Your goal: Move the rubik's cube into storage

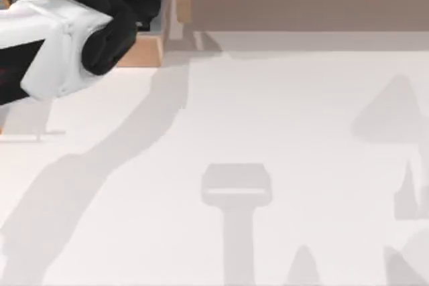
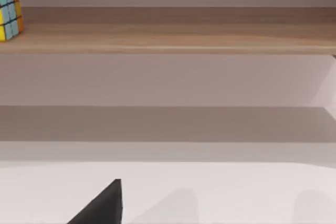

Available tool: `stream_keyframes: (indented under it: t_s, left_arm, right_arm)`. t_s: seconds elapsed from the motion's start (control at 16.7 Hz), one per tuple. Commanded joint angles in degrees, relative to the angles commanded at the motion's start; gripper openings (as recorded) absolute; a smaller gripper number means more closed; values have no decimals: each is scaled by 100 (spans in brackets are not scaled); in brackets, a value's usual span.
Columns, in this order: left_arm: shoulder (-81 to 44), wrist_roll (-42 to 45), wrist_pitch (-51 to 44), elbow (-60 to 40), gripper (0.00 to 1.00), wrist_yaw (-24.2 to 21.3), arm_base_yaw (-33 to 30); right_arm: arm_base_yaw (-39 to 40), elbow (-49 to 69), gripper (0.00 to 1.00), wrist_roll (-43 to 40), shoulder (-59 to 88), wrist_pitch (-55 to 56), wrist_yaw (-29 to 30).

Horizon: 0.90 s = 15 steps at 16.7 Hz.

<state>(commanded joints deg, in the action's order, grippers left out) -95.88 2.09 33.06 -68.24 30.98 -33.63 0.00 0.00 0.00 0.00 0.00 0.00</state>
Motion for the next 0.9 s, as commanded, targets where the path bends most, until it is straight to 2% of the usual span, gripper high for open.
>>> stream_keyframes:
  t_s: [0.24, 0.48, 0.66, 0.9]
  left_arm:
    - [-1810, 36, 613, -1276, 100, 582, -632]
    - [-3306, -29, 981, -2146, 100, 1047, -1080]
    - [-4004, -94, 1119, -2525, 100, 1276, -1281]
    - [-4261, -122, 1149, -2631, 100, 1342, -1351]
  right_arm:
    - [0, 0, 100, 0, 0, 0, 0]
    - [0, 0, 100, 0, 0, 0, 0]
    - [0, 0, 100, 0, 0, 0, 0]
    - [0, 0, 100, 0, 0, 0, 0]
